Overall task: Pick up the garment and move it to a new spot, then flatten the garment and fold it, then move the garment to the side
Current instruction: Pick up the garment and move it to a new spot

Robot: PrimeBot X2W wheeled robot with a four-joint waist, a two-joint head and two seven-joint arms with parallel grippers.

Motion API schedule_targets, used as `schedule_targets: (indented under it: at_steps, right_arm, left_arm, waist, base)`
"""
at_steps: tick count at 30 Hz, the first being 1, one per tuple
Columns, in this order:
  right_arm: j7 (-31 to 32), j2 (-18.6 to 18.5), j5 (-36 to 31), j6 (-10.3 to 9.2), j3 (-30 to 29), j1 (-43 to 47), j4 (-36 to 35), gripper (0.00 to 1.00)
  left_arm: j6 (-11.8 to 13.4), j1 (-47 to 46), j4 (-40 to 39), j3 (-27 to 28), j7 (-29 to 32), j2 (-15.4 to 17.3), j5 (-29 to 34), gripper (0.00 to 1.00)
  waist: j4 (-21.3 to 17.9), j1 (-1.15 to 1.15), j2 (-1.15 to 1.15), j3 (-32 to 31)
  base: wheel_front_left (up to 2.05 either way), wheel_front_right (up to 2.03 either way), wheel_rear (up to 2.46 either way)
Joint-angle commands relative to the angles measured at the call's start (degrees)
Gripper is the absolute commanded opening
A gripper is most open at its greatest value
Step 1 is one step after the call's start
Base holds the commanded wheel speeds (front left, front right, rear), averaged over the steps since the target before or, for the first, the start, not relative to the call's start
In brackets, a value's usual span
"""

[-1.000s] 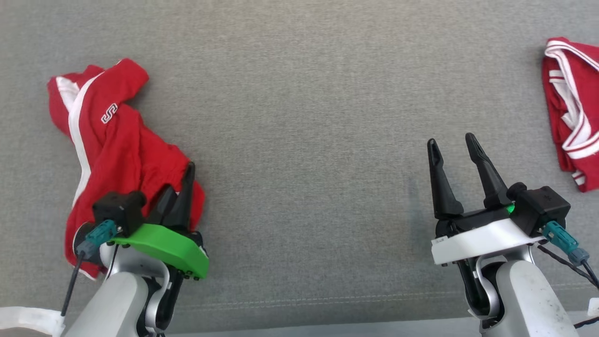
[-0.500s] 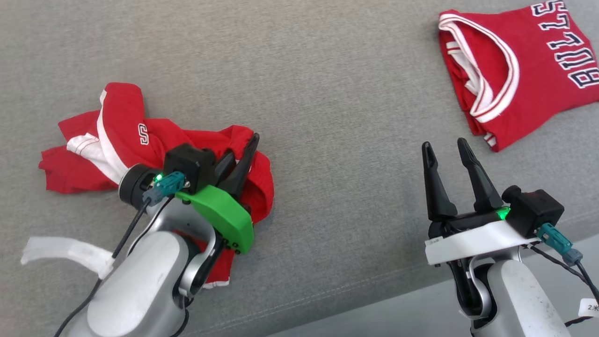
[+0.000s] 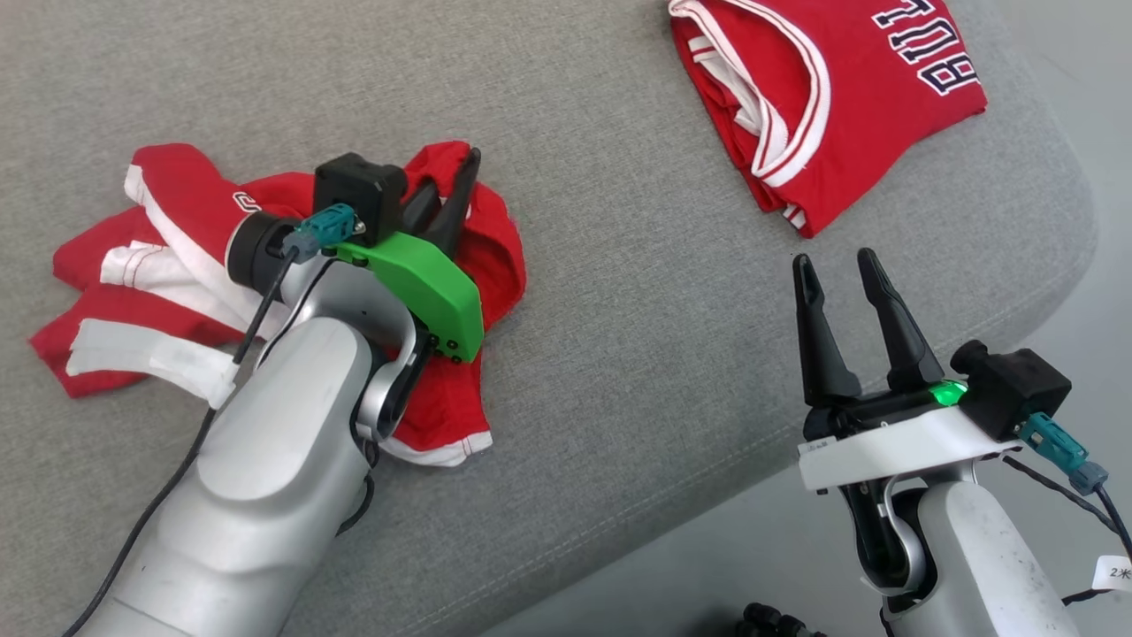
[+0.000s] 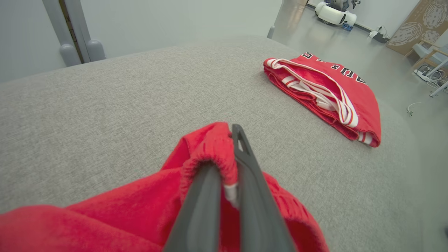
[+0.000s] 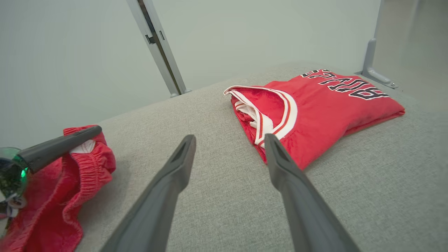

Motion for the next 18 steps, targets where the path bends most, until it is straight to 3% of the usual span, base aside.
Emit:
schedule_targets:
  at_steps: [1,6,7,8,18]
  right_arm:
    - [-0.18,-0.01,0.39,-0.01,0.04,-0.28,-0.21,1.00]
    - [-0.17,-0.03,0.51,-0.02,-0.49,0.50,-0.17,1.00]
    - [-0.17,-0.02,0.42,-0.01,-0.53,0.57,-0.05,1.00]
    - [-0.17,-0.02,0.29,-0.01,-0.60,0.53,0.04,1.00]
    - [-0.16,-0.05,-2.19,-0.01,-2.41,0.26,0.50,1.00]
  left_arm:
    - [0.20,-1.04,0.83,0.47,-0.77,-0.11,-0.02,0.00]
    - [-0.81,-3.06,6.83,1.26,-4.59,-1.98,-0.74,0.00]
    - [-1.02,-3.32,7.61,1.14,-5.11,-2.29,-0.81,0.44]
    - [-1.29,-3.68,7.98,0.88,-5.86,-2.53,-0.43,1.00]
    - [-1.20,-1.56,1.36,-1.38,-9.25,-2.44,1.64,1.00]
  waist:
    - [-1.73,0.00,0.00,1.43]
    - [-1.24,0.00,0.00,1.38]
    - [-0.93,0.00,0.00,1.27]
    - [-0.56,0.00,0.00,1.16]
    - [5.19,0.00,0.00,-1.28]
  base:
    - [0.00,0.00,0.00]
    - [0.00,0.00,0.00]
    - [0.00,0.00,0.00]
    - [0.00,0.00,0.00]
    - [0.00,0.00,0.00]
